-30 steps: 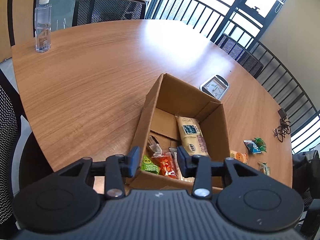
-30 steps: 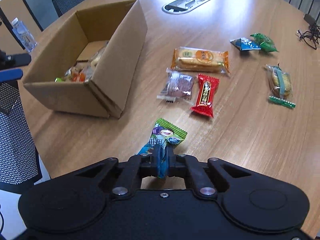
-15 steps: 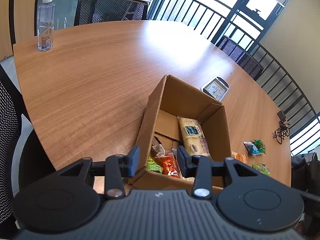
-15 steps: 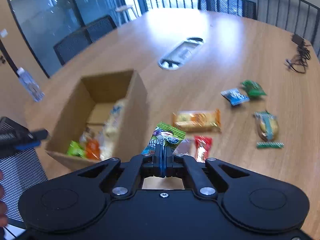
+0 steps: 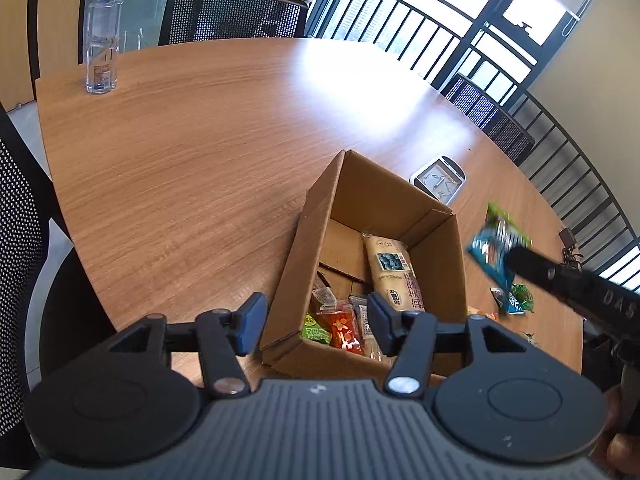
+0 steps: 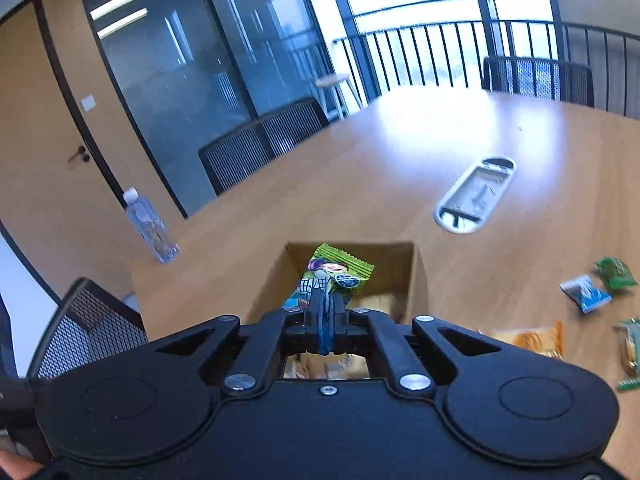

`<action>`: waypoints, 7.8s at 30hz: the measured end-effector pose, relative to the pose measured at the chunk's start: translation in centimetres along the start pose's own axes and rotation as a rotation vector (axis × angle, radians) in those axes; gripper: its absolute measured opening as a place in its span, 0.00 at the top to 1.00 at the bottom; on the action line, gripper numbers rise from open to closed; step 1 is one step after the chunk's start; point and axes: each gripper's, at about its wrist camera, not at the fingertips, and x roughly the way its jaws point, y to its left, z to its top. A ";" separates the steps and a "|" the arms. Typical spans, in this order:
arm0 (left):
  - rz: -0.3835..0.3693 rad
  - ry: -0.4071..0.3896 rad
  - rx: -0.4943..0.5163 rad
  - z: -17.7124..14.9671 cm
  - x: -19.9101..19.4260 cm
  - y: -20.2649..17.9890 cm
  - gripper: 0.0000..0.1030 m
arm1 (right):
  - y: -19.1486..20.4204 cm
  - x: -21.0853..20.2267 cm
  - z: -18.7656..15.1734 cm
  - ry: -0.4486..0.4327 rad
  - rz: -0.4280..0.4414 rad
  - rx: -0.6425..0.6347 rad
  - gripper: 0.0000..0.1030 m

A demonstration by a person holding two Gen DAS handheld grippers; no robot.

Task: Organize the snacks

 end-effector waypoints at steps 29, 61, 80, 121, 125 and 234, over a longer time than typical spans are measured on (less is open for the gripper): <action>-0.078 -0.073 0.137 -2.6 -2.9 -8.5 0.00 | -5.6 -11.0 -0.7 -0.112 -0.176 -0.065 0.00; -0.185 -0.009 0.304 -9.4 -1.2 -18.2 0.22 | -16.5 -17.5 -6.3 -0.140 -0.318 0.106 0.01; -0.233 0.125 0.352 -12.5 10.0 -20.5 0.64 | -21.5 -12.6 -8.5 -0.151 -0.325 0.101 0.12; -0.123 0.120 0.280 -11.9 15.4 -20.1 0.82 | -23.7 0.0 -8.6 0.222 -0.416 -0.048 0.80; -0.136 0.113 0.286 -12.1 14.7 -19.8 0.82 | -23.8 -1.4 -8.9 0.212 -0.393 -0.014 1.00; -0.103 -0.111 0.213 3.7 -0.4 -4.0 0.82 | -0.8 -3.0 1.8 -0.002 -0.083 -0.212 0.46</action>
